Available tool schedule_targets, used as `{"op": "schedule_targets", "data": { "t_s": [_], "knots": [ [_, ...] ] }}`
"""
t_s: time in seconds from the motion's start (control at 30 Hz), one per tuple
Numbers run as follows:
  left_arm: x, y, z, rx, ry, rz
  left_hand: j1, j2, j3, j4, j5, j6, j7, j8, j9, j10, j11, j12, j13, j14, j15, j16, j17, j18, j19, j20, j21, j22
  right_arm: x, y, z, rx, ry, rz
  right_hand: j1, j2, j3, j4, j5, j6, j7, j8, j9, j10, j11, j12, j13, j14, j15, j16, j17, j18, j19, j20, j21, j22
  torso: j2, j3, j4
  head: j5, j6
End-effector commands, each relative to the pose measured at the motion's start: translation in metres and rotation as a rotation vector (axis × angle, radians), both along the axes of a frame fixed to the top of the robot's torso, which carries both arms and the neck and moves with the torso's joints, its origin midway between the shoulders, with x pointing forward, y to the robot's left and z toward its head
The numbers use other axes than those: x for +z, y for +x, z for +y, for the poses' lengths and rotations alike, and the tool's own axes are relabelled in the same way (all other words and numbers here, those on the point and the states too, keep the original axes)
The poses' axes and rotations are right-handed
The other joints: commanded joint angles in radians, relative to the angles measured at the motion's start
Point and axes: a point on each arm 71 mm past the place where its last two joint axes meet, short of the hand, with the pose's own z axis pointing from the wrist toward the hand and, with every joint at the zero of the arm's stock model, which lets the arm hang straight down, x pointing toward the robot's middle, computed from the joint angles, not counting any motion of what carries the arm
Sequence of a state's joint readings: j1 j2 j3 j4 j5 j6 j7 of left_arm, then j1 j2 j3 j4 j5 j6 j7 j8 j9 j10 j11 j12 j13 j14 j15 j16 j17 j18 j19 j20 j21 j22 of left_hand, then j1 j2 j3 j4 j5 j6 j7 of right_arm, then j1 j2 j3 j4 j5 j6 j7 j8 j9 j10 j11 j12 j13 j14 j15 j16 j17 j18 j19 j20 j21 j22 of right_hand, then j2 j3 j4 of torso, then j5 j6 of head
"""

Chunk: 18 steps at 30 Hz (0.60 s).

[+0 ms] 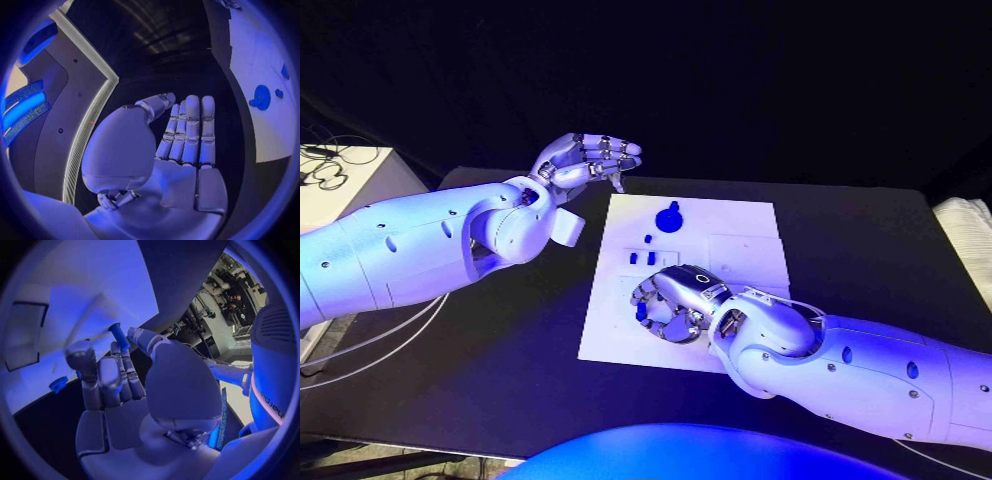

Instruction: Assemble the parts on the task board

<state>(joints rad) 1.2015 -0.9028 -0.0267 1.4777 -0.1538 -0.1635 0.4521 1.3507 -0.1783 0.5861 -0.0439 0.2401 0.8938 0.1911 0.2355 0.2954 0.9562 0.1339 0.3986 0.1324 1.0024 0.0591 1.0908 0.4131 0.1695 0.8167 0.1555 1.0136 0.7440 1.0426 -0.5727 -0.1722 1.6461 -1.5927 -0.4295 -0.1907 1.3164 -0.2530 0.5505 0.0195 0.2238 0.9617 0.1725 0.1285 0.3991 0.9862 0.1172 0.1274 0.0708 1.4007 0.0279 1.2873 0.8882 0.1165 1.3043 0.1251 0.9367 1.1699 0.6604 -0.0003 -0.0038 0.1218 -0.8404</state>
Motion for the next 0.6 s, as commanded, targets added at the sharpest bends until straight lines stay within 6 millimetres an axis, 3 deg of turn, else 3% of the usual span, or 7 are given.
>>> {"op": "schedule_targets", "data": {
  "t_s": [0.03, 0.17, 0.2, 0.23, 0.33, 0.5, 0.6],
  "knots": [
    [0.001, 0.0, -0.002, -0.015, -0.013, -0.001, -0.004, 0.009, -0.003, 0.001, 0.005, 0.0, 0.002, -0.003, -0.001, -0.008, -0.001, 0.006, -0.001, 0.001, 0.0, -0.004, -0.001, 0.015, 0.009, 0.001, -0.006, -0.001, 0.002, 0.0, -0.001, -0.003, 0.034, -0.008, 0.01, 0.002, -0.018, -0.003, 0.005, -0.014, 0.001, -0.008, -0.003, -0.031, 0.003, 0.011, 0.0, -0.015, 0.004, -0.012, -0.022, 0.017, -0.017, 0.002, -0.036, -0.021, 0.0, 0.0004, 0.0001, 0.0, 0.002],
    [0.001, 0.0, -0.002, -0.014, -0.013, -0.002, -0.004, 0.009, -0.003, 0.001, 0.005, 0.0, 0.002, -0.003, -0.001, -0.008, -0.001, 0.006, -0.001, 0.001, 0.0, -0.004, -0.001, 0.015, 0.009, 0.001, -0.006, -0.001, 0.004, 0.0, -0.004, -0.019, 0.057, -0.022, 0.033, 0.021, -0.092, -0.003, 0.018, -0.045, 0.01, -0.026, -0.01, -0.115, 0.014, 0.04, 0.004, -0.046, 0.013, -0.033, -0.067, 0.029, -0.052, 0.012, -0.117, -0.069, 0.0, 0.0015, -0.0012, -0.001, 0.004],
    [0.001, 0.0, -0.002, -0.014, -0.013, -0.002, -0.004, 0.009, -0.003, 0.001, 0.005, 0.0, 0.002, -0.003, -0.001, -0.008, -0.001, 0.006, -0.001, 0.001, 0.0, -0.004, -0.001, 0.015, 0.009, 0.001, -0.006, -0.001, 0.005, 0.001, -0.005, -0.024, 0.065, -0.026, 0.063, 0.037, -0.17, 0.008, 0.027, -0.06, 0.013, -0.031, -0.012, -0.164, 0.02, 0.074, 0.01, -0.069, 0.018, -0.047, -0.102, 0.036, -0.07, 0.017, -0.162, -0.095, 0.0, 0.0011, -0.001, -0.001, 0.005],
    [0.001, 0.0, -0.002, -0.014, -0.013, -0.002, -0.004, 0.009, -0.003, 0.001, 0.005, 0.0, 0.002, -0.003, -0.001, -0.008, -0.001, 0.006, -0.001, 0.001, 0.0, -0.004, -0.001, 0.015, 0.009, 0.001, -0.006, -0.001, 0.005, 0.001, -0.006, -0.027, 0.071, -0.028, 0.07, 0.042, -0.185, 0.014, 0.029, -0.061, 0.01, -0.032, -0.013, -0.174, 0.02, 0.084, 0.012, -0.075, 0.019, -0.054, -0.118, 0.038, -0.072, 0.018, -0.171, -0.1, 0.0, 0.0017, -0.0016, -0.001, 0.005],
    [0.001, 0.0, -0.001, -0.013, -0.013, -0.001, -0.004, 0.009, -0.003, 0.001, 0.005, 0.0, 0.002, -0.003, -0.001, -0.008, -0.001, 0.006, -0.001, 0.001, 0.0, -0.004, -0.001, 0.015, 0.009, 0.001, -0.006, -0.001, 0.008, 0.001, -0.012, -0.04, 0.091, -0.034, 0.138, 0.052, -0.29, 0.084, 0.041, -0.079, 0.002, -0.035, -0.016, -0.25, 0.025, 0.174, 0.027, -0.106, 0.023, -0.082, -0.195, 0.046, -0.089, 0.022, -0.234, -0.136, 0.0, 0.0007, -0.0021, -0.005, 0.009],
    [0.001, 0.0, -0.001, -0.012, -0.013, -0.001, -0.004, 0.009, -0.003, 0.001, 0.005, 0.0, 0.002, -0.003, -0.001, -0.008, -0.001, 0.006, -0.001, 0.001, 0.0, -0.004, -0.001, 0.015, 0.009, 0.001, -0.006, -0.001, 0.018, 0.002, -0.026, -0.06, 0.125, -0.029, 0.173, 0.047, -0.329, 0.142, 0.038, -0.086, -0.002, -0.035, -0.017, -0.28, 0.024, 0.235, 0.036, -0.106, 0.022, -0.079, -0.205, 0.047, -0.086, 0.022, -0.25, -0.144, -0.001, 0.0001, -0.0014, -0.02, 0.016],
    [0.001, 0.0, -0.001, -0.012, -0.013, 0.0, -0.004, 0.009, -0.003, 0.001, 0.005, 0.0, 0.002, -0.003, -0.001, -0.008, -0.001, 0.006, -0.001, 0.001, 0.0, -0.004, -0.001, 0.015, 0.009, 0.001, -0.006, -0.001, 0.029, 0.008, -0.045, -0.116, 0.148, 0.02, 0.179, 0.057, -0.315, 0.166, 0.025, -0.071, 0.005, -0.027, -0.016, -0.213, 0.006, 0.303, 0.049, -0.063, 0.008, -0.041, -0.144, 0.035, -0.037, 0.01, -0.17, -0.096, -0.001, -0.0001, -0.002, -0.032, 0.019]
  ]
}}
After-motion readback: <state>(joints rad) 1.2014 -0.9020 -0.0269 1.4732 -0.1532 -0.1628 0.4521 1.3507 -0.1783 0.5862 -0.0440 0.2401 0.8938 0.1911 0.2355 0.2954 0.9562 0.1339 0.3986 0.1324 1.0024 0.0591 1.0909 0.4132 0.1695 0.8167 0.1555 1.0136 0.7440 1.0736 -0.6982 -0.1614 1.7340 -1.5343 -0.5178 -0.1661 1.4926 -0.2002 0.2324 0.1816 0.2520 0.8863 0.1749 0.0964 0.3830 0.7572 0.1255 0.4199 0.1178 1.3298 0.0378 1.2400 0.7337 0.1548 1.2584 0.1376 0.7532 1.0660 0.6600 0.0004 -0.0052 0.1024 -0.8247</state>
